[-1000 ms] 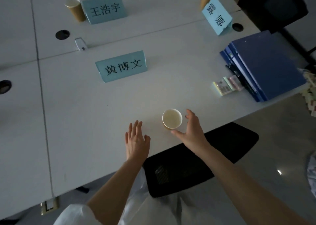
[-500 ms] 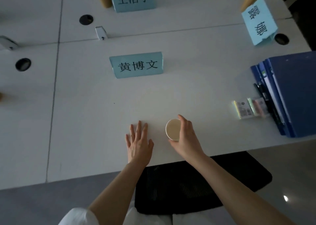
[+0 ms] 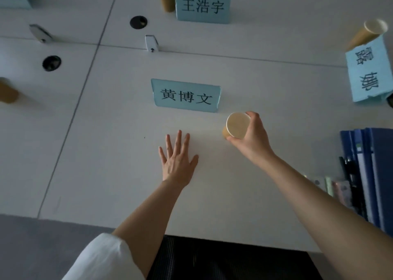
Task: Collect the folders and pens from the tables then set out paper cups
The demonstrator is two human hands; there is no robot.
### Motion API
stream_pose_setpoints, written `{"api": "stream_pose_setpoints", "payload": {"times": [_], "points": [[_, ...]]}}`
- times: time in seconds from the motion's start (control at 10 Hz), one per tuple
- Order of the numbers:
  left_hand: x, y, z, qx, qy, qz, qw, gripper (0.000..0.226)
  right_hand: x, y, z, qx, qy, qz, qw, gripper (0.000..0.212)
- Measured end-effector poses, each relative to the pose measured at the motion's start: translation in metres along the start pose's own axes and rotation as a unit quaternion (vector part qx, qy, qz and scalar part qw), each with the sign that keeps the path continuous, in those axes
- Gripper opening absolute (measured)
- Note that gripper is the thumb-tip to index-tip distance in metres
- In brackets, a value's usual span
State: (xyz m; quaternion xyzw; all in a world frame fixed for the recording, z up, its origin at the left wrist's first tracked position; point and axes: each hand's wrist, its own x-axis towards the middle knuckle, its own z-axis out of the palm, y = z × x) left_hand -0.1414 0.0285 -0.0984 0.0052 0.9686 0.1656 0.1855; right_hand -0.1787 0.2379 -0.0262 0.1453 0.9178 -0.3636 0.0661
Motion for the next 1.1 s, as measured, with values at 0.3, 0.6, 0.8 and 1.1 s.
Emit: {"api": "stream_pose_setpoints", "payload": {"times": [0.3,0.6,0.8,1.1], "points": [[0.035,0.006,0.007,-0.021,-0.027,-0.006,0.999,0.086,0.079,-0.011,0.008,-0.015,0.003,-0.022,1.0,0.082],[0.04,-0.001,0.015,-0.032,-0.006,0.003,0.999,0.091,0.102,-0.006,0.017,-0.005,0.031,-0.032,0.999,0.092],[0.04,0.0,0.013,-0.029,-0.001,0.0,1.0,0.092,0.096,-0.002,0.022,0.023,0.018,-0.028,0.999,0.1],[0.041,0.003,0.01,-0.037,-0.003,-0.012,0.999,0.092,0.07,0.023,0.026,0.05,-0.002,0.048,0.998,0.098]]}}
